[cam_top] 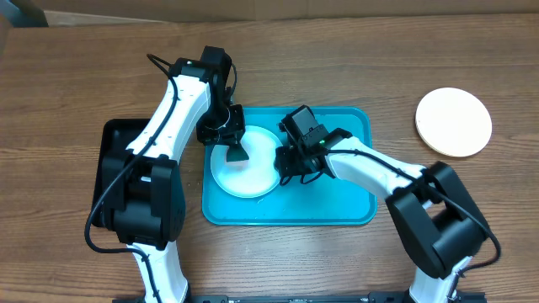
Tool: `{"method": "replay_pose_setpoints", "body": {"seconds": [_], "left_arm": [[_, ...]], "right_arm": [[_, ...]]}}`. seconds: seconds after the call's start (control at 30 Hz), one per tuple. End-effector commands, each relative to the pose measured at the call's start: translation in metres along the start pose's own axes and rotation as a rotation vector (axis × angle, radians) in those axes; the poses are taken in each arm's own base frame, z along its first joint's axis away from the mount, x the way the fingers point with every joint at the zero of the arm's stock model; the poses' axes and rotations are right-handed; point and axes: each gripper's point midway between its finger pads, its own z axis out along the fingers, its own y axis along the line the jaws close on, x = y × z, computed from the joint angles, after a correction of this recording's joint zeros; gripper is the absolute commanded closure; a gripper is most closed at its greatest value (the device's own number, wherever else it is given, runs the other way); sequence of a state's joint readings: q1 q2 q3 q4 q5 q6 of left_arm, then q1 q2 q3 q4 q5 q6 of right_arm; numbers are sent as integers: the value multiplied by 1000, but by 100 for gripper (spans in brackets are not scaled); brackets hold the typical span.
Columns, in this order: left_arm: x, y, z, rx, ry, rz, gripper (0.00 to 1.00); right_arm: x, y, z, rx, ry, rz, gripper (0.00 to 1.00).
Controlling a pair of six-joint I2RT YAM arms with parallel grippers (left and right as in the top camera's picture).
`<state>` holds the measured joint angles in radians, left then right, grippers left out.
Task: Clean dirty plates on tray and stack at the side
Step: 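Scrub the red stain on the light blue plate with the left-held sponge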
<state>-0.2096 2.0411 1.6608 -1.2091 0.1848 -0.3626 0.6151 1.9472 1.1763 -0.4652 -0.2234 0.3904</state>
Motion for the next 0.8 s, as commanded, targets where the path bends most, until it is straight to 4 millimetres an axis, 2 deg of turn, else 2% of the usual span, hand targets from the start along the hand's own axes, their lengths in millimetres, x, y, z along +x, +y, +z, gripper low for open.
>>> {"method": "replay_pose_setpoints", "body": {"seconds": [0.0, 0.2, 0.33, 0.6, 0.77], "left_arm": [[4, -4, 4, 11, 22, 32, 96], [9, -9, 7, 32, 40, 56, 96], [26, -22, 20, 73, 92, 101, 96], [61, -42, 73, 147, 155, 122, 96], [70, -36, 93, 113, 148, 127, 96]], "right_arm": [[6, -12, 13, 44, 23, 17, 78], [6, -14, 14, 48, 23, 17, 96], [5, -14, 14, 49, 23, 18, 96], [4, -17, 13, 50, 20, 28, 96], [-1, -25, 11, 56, 11, 93, 96]]}}
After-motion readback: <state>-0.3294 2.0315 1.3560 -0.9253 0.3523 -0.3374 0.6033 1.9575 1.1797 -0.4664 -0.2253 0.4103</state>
